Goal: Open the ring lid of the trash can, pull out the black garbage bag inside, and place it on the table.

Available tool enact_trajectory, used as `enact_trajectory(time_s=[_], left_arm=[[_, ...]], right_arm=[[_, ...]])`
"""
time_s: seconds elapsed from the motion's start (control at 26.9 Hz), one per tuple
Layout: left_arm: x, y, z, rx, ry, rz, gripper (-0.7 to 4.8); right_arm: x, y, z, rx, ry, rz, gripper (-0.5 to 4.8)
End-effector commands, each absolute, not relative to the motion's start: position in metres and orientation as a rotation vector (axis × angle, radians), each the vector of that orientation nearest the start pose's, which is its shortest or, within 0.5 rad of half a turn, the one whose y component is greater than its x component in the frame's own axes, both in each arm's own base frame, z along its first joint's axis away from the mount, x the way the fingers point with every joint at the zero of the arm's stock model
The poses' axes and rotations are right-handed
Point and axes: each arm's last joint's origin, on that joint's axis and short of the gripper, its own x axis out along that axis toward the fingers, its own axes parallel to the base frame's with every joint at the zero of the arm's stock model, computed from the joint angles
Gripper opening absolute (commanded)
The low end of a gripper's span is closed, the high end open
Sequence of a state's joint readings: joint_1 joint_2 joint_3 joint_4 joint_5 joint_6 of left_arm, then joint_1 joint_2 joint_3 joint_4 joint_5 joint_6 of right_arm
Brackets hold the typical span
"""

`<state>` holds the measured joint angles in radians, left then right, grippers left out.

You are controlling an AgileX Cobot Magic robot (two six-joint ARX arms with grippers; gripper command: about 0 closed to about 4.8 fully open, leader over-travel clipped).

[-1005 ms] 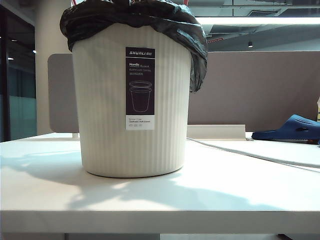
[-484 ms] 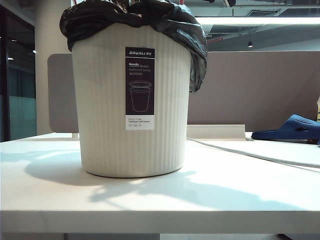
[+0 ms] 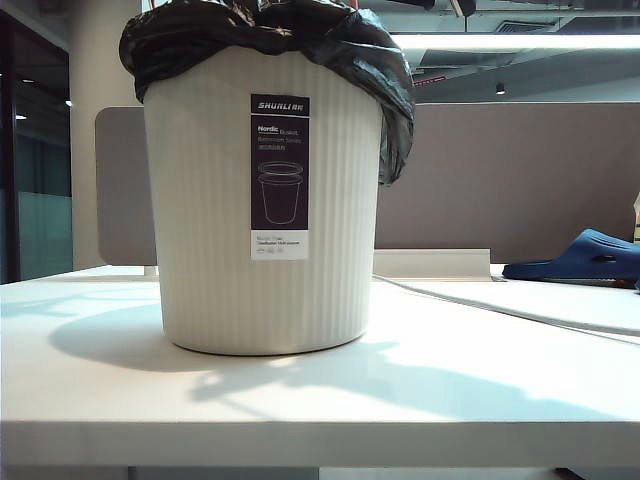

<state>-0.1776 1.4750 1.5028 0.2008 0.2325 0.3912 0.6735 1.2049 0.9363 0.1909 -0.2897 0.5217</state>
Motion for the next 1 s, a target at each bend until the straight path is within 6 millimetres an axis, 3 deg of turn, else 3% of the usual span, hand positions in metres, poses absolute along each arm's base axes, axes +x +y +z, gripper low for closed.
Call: enact_trajectory(time_s=[0.04, 0.33, 0.63, 0.78, 1.0], left_arm=[[0.325, -0.061, 0.46, 0.394, -0.348, -0.332, -0.06], [0.328, -0.061, 0.456, 0.381, -0.322, -0.335, -0.06], [0.326, -0.061, 0.448, 0.295, -0.19, -0.37, -0.06], [0.311, -0.059, 0.452, 0.248, -0.124, -0.386, -0.06], [0.268, -0.053, 0.464, 0.178, -0.009, -0.446, -0.06]], right_arm=[[0.207, 0.177, 0.338, 0.459, 0.322, 0.927, 2.42], [0.207, 0.176, 0.335, 0.433, 0.333, 0.92, 2.42], [0.207, 0.176, 0.335, 0.381, 0.312, 0.924, 2.42], [0.21, 0.173, 0.334, 0.356, 0.309, 0.91, 2.42], [0.211, 0.162, 0.338, 0.312, 0.276, 0.884, 2.42]])
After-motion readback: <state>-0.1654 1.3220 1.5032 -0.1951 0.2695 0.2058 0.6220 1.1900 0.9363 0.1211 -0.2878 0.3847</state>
